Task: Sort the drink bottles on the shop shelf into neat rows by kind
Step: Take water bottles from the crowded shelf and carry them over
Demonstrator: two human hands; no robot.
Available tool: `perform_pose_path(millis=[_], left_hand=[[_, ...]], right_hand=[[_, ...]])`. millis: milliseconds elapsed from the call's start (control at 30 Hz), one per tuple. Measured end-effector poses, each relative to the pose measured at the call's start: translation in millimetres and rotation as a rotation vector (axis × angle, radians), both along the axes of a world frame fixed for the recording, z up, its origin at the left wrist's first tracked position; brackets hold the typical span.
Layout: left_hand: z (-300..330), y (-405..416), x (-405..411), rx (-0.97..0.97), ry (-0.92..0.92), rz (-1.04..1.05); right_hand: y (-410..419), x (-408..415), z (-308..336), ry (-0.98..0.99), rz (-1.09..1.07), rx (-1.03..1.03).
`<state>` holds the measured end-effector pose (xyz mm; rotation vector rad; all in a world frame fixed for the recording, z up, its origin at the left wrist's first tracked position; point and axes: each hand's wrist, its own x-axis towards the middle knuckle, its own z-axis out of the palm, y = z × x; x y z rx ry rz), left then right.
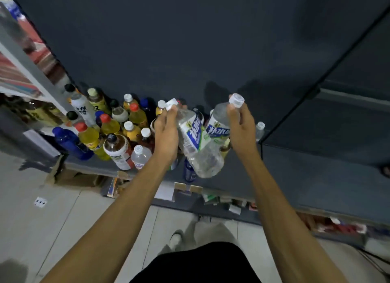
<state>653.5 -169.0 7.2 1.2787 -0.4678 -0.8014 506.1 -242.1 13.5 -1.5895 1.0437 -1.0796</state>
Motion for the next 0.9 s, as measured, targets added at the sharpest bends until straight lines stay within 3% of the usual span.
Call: perform_pose_path(millis=[100,267,433,567,767,900], left_hand=[[-8,8,-25,0.024,0.246,-0.062],[-19,10,-68,0.091,0.422,-0.364],[-26,2,-124,0.182,0.303,-0.595],[-26,7,-182,0.264,0.261,-0.664],[-19,17,-286,0.321,0.025,-0.865],[-17,23,-369,0.378,-0.022,-0.9]], right_hand=[[29,-24,-10,-0.069,-0.048,0.102],[54,-77,-15,-0.007,-0.14,0.116],[70,-137,-19,-0.016,-0.133,0.302],[85,-191,-22,-0.019,-0.191,0.439],[114,-289,-37,-0.238,-0.365,0.595],[131,-369,-49,-0.354,-0.473,0.608]])
